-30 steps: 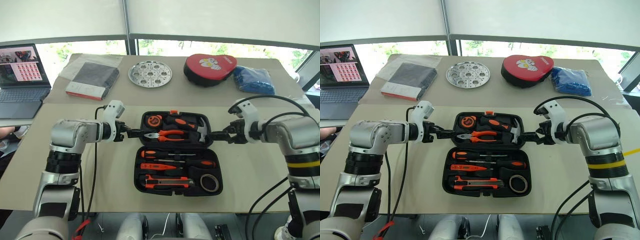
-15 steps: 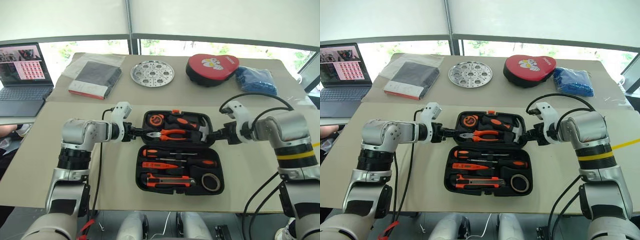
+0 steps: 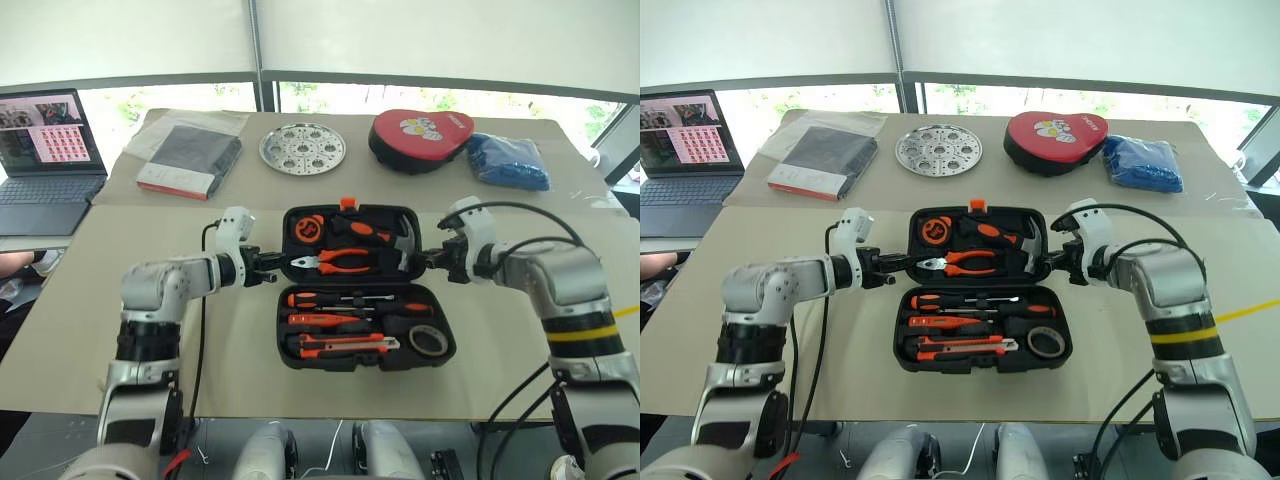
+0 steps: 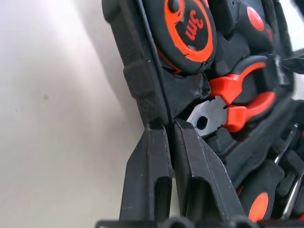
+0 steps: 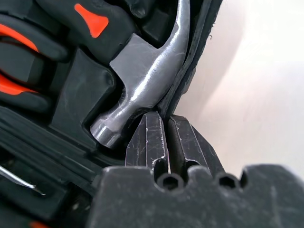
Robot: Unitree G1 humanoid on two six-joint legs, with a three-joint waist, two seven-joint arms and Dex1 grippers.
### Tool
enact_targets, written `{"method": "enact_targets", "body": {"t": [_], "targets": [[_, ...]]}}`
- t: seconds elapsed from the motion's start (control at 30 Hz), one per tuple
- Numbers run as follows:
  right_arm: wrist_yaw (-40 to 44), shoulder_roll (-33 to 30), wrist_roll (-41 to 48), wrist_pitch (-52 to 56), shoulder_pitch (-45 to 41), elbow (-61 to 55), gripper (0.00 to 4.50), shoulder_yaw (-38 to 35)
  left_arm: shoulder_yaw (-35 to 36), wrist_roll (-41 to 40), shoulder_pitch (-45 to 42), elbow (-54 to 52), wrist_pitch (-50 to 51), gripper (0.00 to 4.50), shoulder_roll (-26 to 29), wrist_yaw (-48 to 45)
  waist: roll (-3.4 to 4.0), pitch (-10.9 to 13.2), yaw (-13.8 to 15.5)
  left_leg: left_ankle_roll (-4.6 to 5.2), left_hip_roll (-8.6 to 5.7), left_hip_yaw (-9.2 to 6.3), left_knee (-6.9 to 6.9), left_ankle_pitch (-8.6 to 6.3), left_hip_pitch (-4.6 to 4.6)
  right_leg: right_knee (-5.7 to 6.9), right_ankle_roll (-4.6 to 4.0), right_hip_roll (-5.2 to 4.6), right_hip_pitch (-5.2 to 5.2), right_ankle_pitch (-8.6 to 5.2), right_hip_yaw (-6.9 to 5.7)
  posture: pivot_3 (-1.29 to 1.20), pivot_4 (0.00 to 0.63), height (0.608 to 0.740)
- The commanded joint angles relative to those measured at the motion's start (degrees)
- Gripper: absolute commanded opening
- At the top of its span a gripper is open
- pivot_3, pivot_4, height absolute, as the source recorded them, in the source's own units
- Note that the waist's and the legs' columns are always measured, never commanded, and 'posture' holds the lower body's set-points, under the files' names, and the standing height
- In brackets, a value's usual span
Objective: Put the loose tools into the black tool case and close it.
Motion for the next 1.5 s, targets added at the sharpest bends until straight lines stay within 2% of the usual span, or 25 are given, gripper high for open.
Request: {"method": "enact_targets", "body": {"t": [0.03,0.13,0.3,0.4,0.47,0.53,0.6,0.63,0.67,0.7,0.83,0.87,0.93,1.0,1.03,1.1,1.2,1.27,1.3,1.4,1.47,1.5], "targets": [[1.18,-2.70,-4.31,-17.37,3.76,-6.69,0.00,-3.12,2.70,0.12,3.09,-5.32,-17.58,0.04,1.18,-7.43,0.01,0.00,0.05,-0.02,0.02,0.00,-0.01,0.01,-0.03,-0.01,0.00,0.01,-0.04,0.00,-0.03,0.00,0.150,0.740],[1.34,-3.64,-6.84,-26.98,9.45,-8.07,0.00,-3.90,3.74,1.33,6.84,-4.50,-28.04,0.04,2.69,-11.74,0.01,0.01,0.04,-0.05,0.06,0.02,-0.02,0.03,-0.09,-0.05,-0.03,0.07,-0.09,-0.02,-0.05,0.00,0.150,0.740],[2.96,-6.21,-12.77,-43.64,18.40,-6.79,0.00,-2.53,-0.91,8.50,13.22,-3.45,-48.89,0.04,7.11,-21.17,0.01,0.01,0.03,-0.03,0.08,0.08,-0.06,0.02,-0.08,-0.16,-0.07,0.12,-0.08,-0.06,-0.04,0.00,0.150,0.740],[0.97,-7.01,-17.23,-55.85,22.44,-3.29,0.00,-2.79,-2.19,11.96,16.71,-1.62,-61.71,0.04,8.22,-24.21,0.01,0.01,0.10,0.04,0.11,0.08,-0.05,-0.03,0.01,-0.64,-0.07,0.11,0.08,-0.06,-0.05,0.00,0.150,0.740],[-3.42,-8.93,-23.99,-69.24,25.46,2.47,0.00,-2.49,-1.91,16.46,19.46,2.79,-75.49,0.04,9.06,-23.70,0.02,0.00,0.19,0.10,0.13,0.09,-0.06,-0.06,0.11,-0.68,-0.07,0.10,0.18,-0.06,-0.04,0.00,0.150,0.740],[-7.49,-9.93,-28.94,-78.52,26.21,8.02,0.00,-2.09,-1.89,19.44,20.94,6.82,-84.72,0.04,10.03,-23.08,-0.01,-0.02,0.18,0.13,0.12,0.13,-0.09,-0.08,0.20,-0.71,-0.07,0.08,0.23,-0.06,-0.03,0.00,0.150,0.740],[-7.19,-10.00,-28.66,-81.91,26.15,11.71,0.77,-1.76,-2.87,19.69,22.15,9.20,-89.56,0.00,11.31,-24.70,-0.03,-0.03,0.10,0.15,0.15,0.20,-0.10,-0.09,0.38,-0.70,-0.10,0.07,0.36,-0.07,0.01,0.00,0.150,0.740],[-7.53,-10.20,-29.01,-83.35,26.22,13.23,0.95,-1.85,-3.09,19.35,22.75,9.79,-91.52,0.76,11.80,-25.04,-0.04,-0.03,-0.06,0.16,0.17,0.24,-0.10,-0.10,0.49,-0.70,-0.10,0.07,0.44,-0.07,0.02,0.00,0.150,0.740],[-8.23,-10.54,-29.57,-85.30,26.37,14.52,1.41,-2.18,-3.42,19.18,23.33,10.35,-92.87,0.96,12.58,-25.35,-0.03,-0.03,-0.21,0.19,0.23,0.27,-0.12,-0.12,0.70,-0.72,-0.13,0.08,0.63,-0.09,0.03,0.00,0.150,0.740],[-9.26,-11.06,-30.51,-86.88,26.52,15.75,1.64,-2.50,-3.37,18.65,23.82,10.62,-92.91,1.25,13.11,-25.23,0.02,0.00,-0.44,0.28,0.25,0.33,-0.18,-0.17,0.91,-0.73,-0.19,0.06,0.82,-0.13,0.04,0.00,0.150,0.740],[-10.42,-12.62,-29.39,-89.50,27.81,17.55,3.06,-5.32,-2.34,15.61,25.16,11.52,-90.59,2.70,15.29,-25.96,0.02,0.01,-0.85,0.34,0.34,0.38,-0.31,-0.21,1.01,-0.68,-0.23,0.04,0.82,-0.17,0.06,0.00,0.150,0.740],[-9.95,-12.93,-28.14,-89.31,28.48,17.43,3.40,-6.25,-2.61,14.77,25.47,11.24,-89.71,2.73,16.09,-27.30,0.02,0.01,-0.85,0.34,0.34,0.38,-0.31,-0.21,1.02,-0.67,-0.22,0.04,0.83,-0.16,0.06,0.00,0.150,0.740],[-7.91,-13.67,-25.16,-87.99,30.37,16.33,3.40,-7.86,-3.12,12.98,25.96,10.24,-86.82,2.73,17.25,-29.23,0.03,0.00,-0.85,0.34,0.35,0.37,-0.31,-0.21,1.05,-0.63,-0.23,0.03,0.87,-0.16,0.05,0.00,0.150,0.740],[-3.50,-13.79,-17.47,-83.11,33.88,12.21,2.95,-10.28,-3.94,10.91,25.39,8.99,-80.92,2.73,18.16,-30.64,0.03,0.00,-0.69,0.34,0.35,0.36,-0.31,-0.21,1.07,-0.62,-0.22,0.01,0.89,-0.16,0.05,0.00,0.150,0.740],[-0.91,-13.86,-12.91,-80.10,36.25,9.02,2.70,-11.46,-4.30,9.86,24.68,8.39,-77.53,2.45,18.43,-31.02,0.03,0.00,-0.48,0.34,0.35,0.34,-0.31,-0.21,1.06,-0.63,-0.22,0.01,0.90,-0.16,0.04,0.00,0.150,0.740],[4.29,-14.56,-3.40,-71.12,41.68,0.90,1.92,-13.80,-4.39,7.96,22.29,7.28,-70.07,1.91,17.96,-29.91,0.03,0.00,-0.05,0.34,0.36,0.28,-0.31,-0.22,1.05,-0.65,-0.22,0.02,0.94,-0.16,0.01,0.00,0.150,0.740],[11.84,-18.31,6.67,-57.62,52.62,-13.21,0.84,-16.44,-5.44,6.81,16.84,7.72,-59.76,0.71,16.45,-28.11,0.07,0.01,0.69,0.69,0.35,0.21,-0.26,-0.42,1.02,-0.62,-0.19,-0.01,0.98,-0.14,0.00,0.00,0.150,0.740],[14.53,-20.14,7.93,-52.91,58.43,-19.59,0.20,-16.94,-7.06,7.16,13.93,6.80,-54.06,0.07,16.13,-27.83,-0.02,-0.04,0.70,0.73,0.35,0.13,-0.21,-0.44,1.04,-0.61,-0.18,-0.02,1.03,-0.14,-0.07,0.00,0.150,0.740],[15.24,-20.61,7.14,-51.85,60.64,-22.05,0.03,-16.71,-7.90,7.62,12.70,6.45,-52.61,0.00,15.81,-28.09,-0.03,-0.05,0.65,0.74,0.35,0.10,-0.21,-0.45,1.04,-0.65,-0.18,0.02,1.05,-0.14,-0.08,0.00,0.150,0.740],[15.16,-20.17,3.03,-49.96,62.92,-27.07,0.03,-13.63,-10.47,9.51,9.07,7.36,-49.21,0.00,14.65,-28.75,-0.05,-0.05,0.36,0.74,0.33,0.10,-0.20,-0.45,1.03,-0.68,-0.17,0.06,1.05,-0.14,-0.05,0.00,0.150,0.740],[13.97,-19.30,-5.97,-54.22,60.60,-27.63,0.03,-8.70,-12.86,9.43,7.06,8.13,-42.74,0.00,15.06,-30.64,-0.08,-0.05,0.26,0.73,0.31,0.13,-0.19,-0.45,1.02,-0.68,-0.16,0.09,1.02,-0.15,-0.01,0.00,0.150,0.740],[12.47,-17.58,-7.95,-52.41,57.86,-28.56,0.03,-5.64,-14.87,11.30,6.19,9.33,-42.58,0.00,15.70,-32.22,-0.11,-0.05,0.16,0.72,0.31,0.13,-0.16,-0.44,1.01,-0.67,-0.16,0.13,1.00,-0.15,-0.01,0.00,0.150,0.740]]}}
